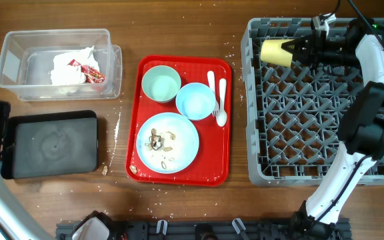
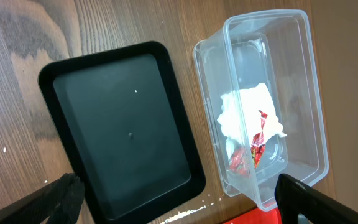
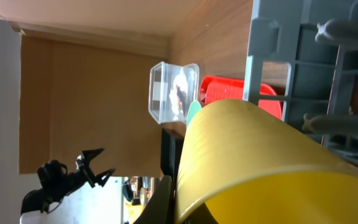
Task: Sort waste into correct bins and load items into the dishwasher rack
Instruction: 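Set the yellow cup upside down in the rack and release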
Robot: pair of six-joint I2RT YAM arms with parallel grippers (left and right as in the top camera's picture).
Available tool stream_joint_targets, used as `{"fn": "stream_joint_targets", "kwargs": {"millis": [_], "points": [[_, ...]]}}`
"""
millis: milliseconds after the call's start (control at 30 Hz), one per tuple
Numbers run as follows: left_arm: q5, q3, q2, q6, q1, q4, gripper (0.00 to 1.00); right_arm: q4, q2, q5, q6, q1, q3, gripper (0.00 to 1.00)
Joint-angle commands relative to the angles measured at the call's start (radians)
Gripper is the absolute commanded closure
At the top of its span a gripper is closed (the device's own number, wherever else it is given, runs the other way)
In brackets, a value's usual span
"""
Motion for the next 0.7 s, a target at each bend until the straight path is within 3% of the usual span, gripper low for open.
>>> {"fn": "stream_joint_targets", "kwargs": {"millis": [0,200,267,333,433,567,667], "points": [[0.005,-0.002,-0.002,-0.005,0.004,0.000,0.00,-0.045,0.013,0.016,-0.072,0.016,-0.022,0.96],[0.005,-0.002,-0.002,-0.005,0.004,0.000,0.00,0.015,0.013,0.144,0.017,0.018,-0.051,0.95],[0.005,-0.002,-0.002,-0.005,0.004,0.000,0.00,0.025,0.013,0.210,0.043,0.010,-0.050,0.91],[0.005,-0.002,-0.002,-0.005,0.004,0.000,0.00,0.029,0.013,0.209,0.045,-0.005,-0.050,0.77],[0.005,-0.002,-0.002,-0.005,0.004,0.000,0.00,0.025,0.011,0.277,0.071,-0.009,-0.047,0.76],[0.005,-0.002,-0.002,-0.005,0.004,0.000,0.00,0.017,-0.042,0.467,0.183,-0.033,0.010,0.75],[0.005,-0.002,-0.002,-0.005,0.004,0.000,0.00,-0.010,-0.149,0.770,0.294,-0.037,0.060,0.62]]}}
